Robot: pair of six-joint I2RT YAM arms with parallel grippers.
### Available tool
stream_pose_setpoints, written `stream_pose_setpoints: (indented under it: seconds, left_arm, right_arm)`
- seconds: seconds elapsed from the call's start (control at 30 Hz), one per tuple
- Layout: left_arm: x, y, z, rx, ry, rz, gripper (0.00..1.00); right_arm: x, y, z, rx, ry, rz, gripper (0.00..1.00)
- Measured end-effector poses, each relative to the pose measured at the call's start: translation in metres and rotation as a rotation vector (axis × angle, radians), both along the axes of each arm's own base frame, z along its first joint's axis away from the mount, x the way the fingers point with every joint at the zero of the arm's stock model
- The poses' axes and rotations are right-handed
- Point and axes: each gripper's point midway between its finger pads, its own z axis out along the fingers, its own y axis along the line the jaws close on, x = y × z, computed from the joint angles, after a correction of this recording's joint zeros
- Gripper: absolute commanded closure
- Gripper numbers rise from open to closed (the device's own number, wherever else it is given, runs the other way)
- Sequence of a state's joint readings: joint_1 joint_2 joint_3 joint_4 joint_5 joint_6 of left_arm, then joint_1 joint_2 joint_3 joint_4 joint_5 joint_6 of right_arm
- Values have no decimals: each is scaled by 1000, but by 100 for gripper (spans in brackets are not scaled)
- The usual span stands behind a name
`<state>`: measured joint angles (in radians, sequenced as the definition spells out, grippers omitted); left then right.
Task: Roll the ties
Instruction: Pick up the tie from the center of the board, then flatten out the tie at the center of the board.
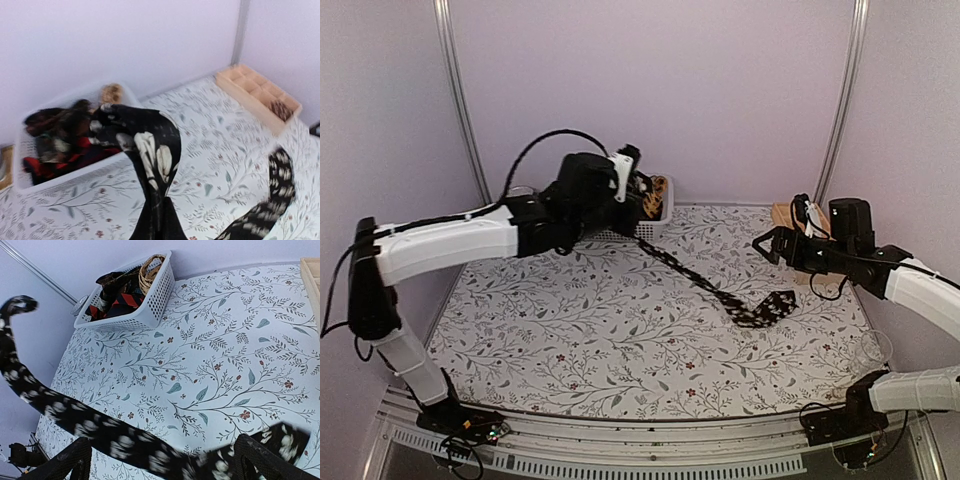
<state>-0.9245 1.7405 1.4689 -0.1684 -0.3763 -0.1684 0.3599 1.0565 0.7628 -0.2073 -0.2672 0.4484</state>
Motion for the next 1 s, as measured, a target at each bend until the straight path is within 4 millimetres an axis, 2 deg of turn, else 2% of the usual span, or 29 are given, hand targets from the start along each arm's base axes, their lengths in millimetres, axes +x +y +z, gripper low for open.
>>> stream_pose_setpoints:
  seconds: [0.03, 0.07, 0.1, 0.13, 0.17, 0.2, 0.23, 0.27, 0.33, 0.37, 0.4, 0.47, 0.53, 0.67, 0.87, 1.0]
  left_arm:
    - [-3, 35, 30, -79, -62, 85, 100]
    - [-8, 63, 48, -144, -102, 152, 90]
    - [-15, 94, 57, -217, -133, 230, 71]
    - [-22, 120, 57, -266, -147, 292, 48]
    - [-33, 156, 43, -314, -146, 383, 30]
    - [-41, 177, 26, -334, -133, 438, 14]
    - [-49, 197, 7, -348, -114, 493, 2]
    - [-57, 214, -17, -348, -85, 540, 0]
    - [-67, 237, -62, -307, -21, 614, 0]
    - [-74, 247, -80, -278, 10, 648, 0]
    - [-78, 254, -88, -271, 26, 676, 0]
    - [-83, 265, -89, -282, 32, 720, 0]
    - [-86, 274, -79, -327, 11, 752, 0]
    - [-88, 284, -63, -374, -31, 780, 0]
    - [-81, 286, -66, -306, -33, 803, 0]
    - [-79, 299, -71, -260, -29, 851, 0]
  right_arm:
    - [1, 1, 0, 3, -1, 4, 0]
    - [2, 2, 0, 5, -2, 8, 0]
    - [2, 3, -1, 7, 0, 12, 0]
    - [3, 5, -2, 9, 4, 17, 0]
    - [4, 6, -4, 11, 8, 22, 0]
    - [5, 7, -5, 14, 11, 27, 0]
    - [5, 8, -6, 17, 15, 31, 0]
    - [5, 10, -7, 20, 18, 36, 0]
    - [7, 13, -8, 31, 20, 48, 0]
    - [7, 15, -8, 36, 22, 54, 0]
    - [7, 16, -9, 41, 22, 61, 0]
    - [8, 22, -11, 48, 28, 78, 0]
    - [6, 31, -18, 44, 47, 102, 0]
    - [-6, 67, -41, -6, 107, 206, 0]
    - [-21, 120, -86, -153, 177, 353, 3]
    - [-33, 148, -120, -260, 214, 439, 4]
